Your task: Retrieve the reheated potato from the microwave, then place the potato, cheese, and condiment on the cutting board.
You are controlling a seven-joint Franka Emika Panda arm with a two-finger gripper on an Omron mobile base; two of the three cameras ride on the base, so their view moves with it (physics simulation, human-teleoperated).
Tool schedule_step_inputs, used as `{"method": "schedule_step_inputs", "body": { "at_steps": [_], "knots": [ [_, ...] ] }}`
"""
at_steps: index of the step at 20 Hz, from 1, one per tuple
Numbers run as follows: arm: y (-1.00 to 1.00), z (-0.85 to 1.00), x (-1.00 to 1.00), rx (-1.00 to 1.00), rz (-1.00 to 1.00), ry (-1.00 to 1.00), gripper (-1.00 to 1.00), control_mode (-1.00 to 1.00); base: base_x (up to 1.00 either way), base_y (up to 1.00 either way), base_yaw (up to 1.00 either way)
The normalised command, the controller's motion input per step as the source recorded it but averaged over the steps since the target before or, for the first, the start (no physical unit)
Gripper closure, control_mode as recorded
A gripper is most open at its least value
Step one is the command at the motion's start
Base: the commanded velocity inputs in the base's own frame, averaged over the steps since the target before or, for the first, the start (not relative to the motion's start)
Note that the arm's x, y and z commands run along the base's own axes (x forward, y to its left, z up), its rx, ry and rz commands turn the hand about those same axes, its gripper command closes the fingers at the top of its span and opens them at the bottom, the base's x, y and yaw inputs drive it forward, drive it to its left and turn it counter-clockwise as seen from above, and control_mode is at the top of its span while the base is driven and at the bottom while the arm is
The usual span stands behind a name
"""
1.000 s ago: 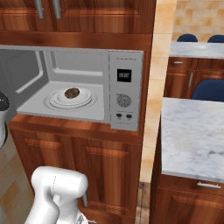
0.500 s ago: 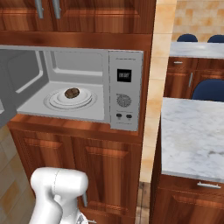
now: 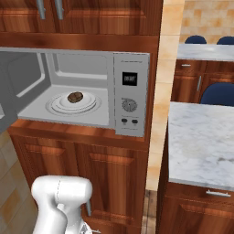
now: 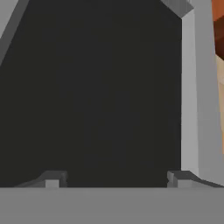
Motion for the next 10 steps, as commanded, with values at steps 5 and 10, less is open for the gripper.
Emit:
{"method": "schedule_step_inputs", "body": {
  "at_steps": [5,10],
  "knots": [
    [-0.43,0.0,0.03,-0.05,-0.08,0.09,-1.0,-1.0,0.0,0.0,0.0],
    [-0.49,0.0,0.02,-0.04,-0.06,0.03,-1.0,-1.0,0.0,0.0,0.0]
  ]
}}
